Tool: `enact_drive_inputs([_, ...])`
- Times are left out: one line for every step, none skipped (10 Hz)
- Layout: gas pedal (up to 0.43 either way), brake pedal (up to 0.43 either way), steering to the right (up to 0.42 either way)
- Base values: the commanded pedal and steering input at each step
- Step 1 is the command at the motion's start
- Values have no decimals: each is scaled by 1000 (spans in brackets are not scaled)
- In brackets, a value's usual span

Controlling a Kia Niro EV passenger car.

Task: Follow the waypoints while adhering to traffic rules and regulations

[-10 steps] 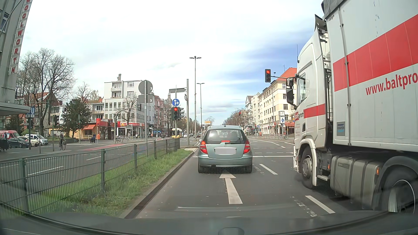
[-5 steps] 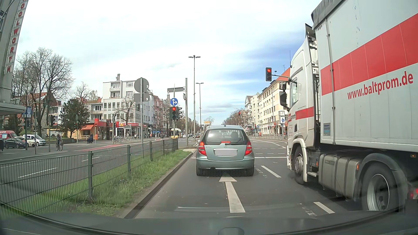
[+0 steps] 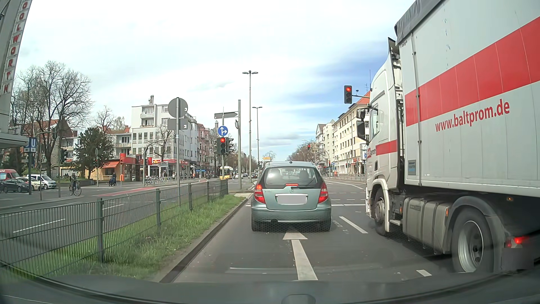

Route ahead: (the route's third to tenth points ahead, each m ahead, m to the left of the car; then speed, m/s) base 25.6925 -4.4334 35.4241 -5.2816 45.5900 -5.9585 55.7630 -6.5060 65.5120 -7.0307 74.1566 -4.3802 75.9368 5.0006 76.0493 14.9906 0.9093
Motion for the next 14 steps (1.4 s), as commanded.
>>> enact_drive_inputs([0, 0, 15])
enact_drive_inputs([0, 0, 16])
enact_drive_inputs([0, 0, 16])
enact_drive_inputs([0, 0, 15])
enact_drive_inputs([0, 0, 16])
enact_drive_inputs([0, 0, 15])
enact_drive_inputs([0, 0, 16])
enact_drive_inputs([0, 0, 15])
enact_drive_inputs([0, 0, 15])
enact_drive_inputs([0, 0, 15])
enact_drive_inputs([0, 0, 14])
enact_drive_inputs([0, 0, 14])
enact_drive_inputs([0, 0, 14])
enact_drive_inputs([0, 0, 14])
